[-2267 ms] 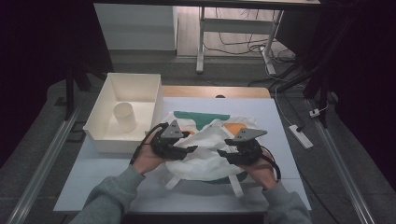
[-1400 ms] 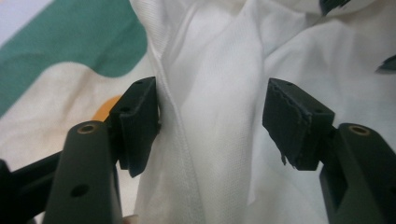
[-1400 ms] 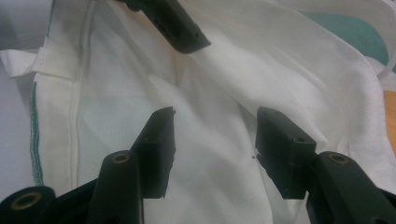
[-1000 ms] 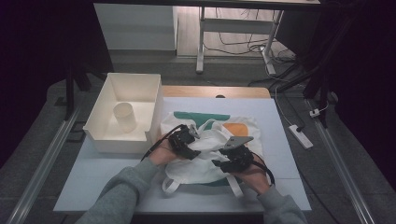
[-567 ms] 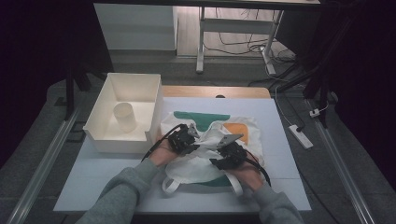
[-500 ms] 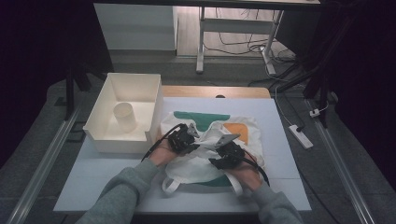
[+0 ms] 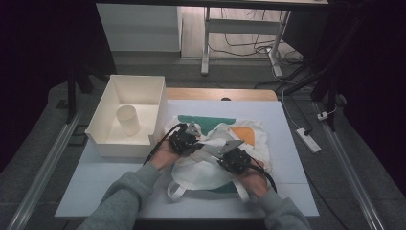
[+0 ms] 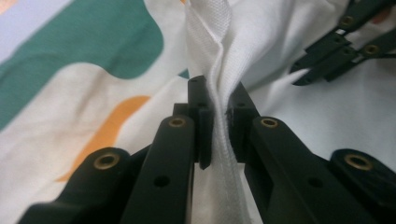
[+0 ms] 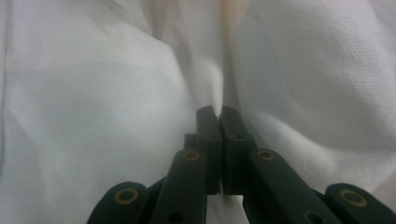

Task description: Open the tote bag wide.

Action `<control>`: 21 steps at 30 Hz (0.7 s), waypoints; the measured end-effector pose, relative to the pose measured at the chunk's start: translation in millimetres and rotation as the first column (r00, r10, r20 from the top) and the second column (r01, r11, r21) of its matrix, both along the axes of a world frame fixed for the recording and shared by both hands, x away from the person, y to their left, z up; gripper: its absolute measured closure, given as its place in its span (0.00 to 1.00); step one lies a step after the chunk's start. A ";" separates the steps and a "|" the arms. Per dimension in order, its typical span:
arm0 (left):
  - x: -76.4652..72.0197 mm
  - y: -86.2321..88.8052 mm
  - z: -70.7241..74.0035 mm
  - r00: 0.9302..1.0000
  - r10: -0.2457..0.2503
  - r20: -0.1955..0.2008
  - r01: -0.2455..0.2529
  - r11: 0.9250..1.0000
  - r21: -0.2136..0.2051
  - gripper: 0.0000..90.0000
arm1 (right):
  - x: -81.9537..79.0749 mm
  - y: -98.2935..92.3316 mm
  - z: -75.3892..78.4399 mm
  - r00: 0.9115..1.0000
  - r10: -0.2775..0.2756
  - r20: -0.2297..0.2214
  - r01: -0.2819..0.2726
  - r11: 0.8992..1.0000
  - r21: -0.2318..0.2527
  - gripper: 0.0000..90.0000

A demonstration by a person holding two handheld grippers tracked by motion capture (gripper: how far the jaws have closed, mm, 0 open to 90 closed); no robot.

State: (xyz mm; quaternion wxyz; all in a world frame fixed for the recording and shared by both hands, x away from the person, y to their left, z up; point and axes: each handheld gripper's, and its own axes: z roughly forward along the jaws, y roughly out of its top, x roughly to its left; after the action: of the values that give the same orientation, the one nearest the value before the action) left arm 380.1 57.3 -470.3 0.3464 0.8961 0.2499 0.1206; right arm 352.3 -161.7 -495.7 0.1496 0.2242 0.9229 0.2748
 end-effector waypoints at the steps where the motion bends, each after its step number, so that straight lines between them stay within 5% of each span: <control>1: 0.0 0.8 0.9 1.000 0.002 0.004 -0.002 1.000 -0.007 0.93 | -2.2 -1.5 1.7 1.000 0.003 0.003 -0.003 1.000 0.003 0.98; 21: -3.0 7.0 16.8 0.997 0.042 0.061 -0.035 0.992 -0.122 0.94 | -39.3 -13.2 21.7 0.994 0.106 0.023 -0.107 0.991 0.080 0.98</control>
State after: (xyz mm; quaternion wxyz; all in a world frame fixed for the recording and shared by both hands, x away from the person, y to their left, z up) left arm 377.1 64.3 -453.4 0.4055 0.8642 0.2628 0.1403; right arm 313.0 -175.0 -473.9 0.1339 0.1780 0.9202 0.3218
